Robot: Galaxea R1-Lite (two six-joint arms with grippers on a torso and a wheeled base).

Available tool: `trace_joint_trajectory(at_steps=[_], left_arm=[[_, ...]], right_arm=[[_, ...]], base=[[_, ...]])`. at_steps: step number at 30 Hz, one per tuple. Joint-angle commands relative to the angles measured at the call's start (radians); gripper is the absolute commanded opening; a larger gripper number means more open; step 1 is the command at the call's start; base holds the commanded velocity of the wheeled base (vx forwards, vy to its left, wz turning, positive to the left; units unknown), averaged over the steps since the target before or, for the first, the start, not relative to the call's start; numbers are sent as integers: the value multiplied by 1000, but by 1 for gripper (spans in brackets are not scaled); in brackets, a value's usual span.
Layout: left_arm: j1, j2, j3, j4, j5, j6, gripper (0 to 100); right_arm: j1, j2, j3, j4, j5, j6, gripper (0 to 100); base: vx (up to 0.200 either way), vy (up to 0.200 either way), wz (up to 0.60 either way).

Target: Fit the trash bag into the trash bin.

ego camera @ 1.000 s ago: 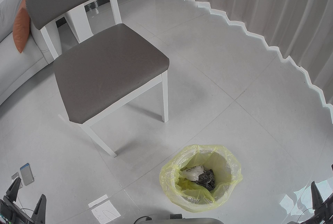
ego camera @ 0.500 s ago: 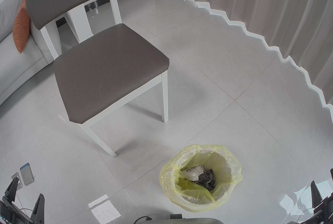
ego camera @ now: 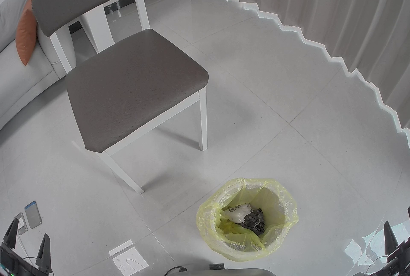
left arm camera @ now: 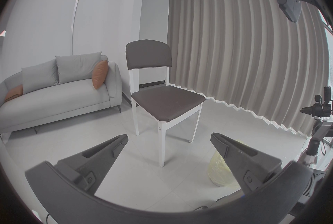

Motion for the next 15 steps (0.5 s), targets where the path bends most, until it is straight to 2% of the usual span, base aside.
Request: trace_joint_trajectory(at_steps=[1, 10, 15], left_arm=[[-1, -8, 18, 25, 37, -11, 100], [-1, -8, 16, 23, 38, -39, 100], [-1, -8, 18, 22, 38, -20, 100]], right_arm=[[-1, -13, 18, 0, 6, -5, 100], [0, -13, 16, 0, 11, -1, 100], [0, -13, 16, 0, 0, 8, 100]], base=[[0, 0, 0], [0, 0, 0], [0, 0, 0]])
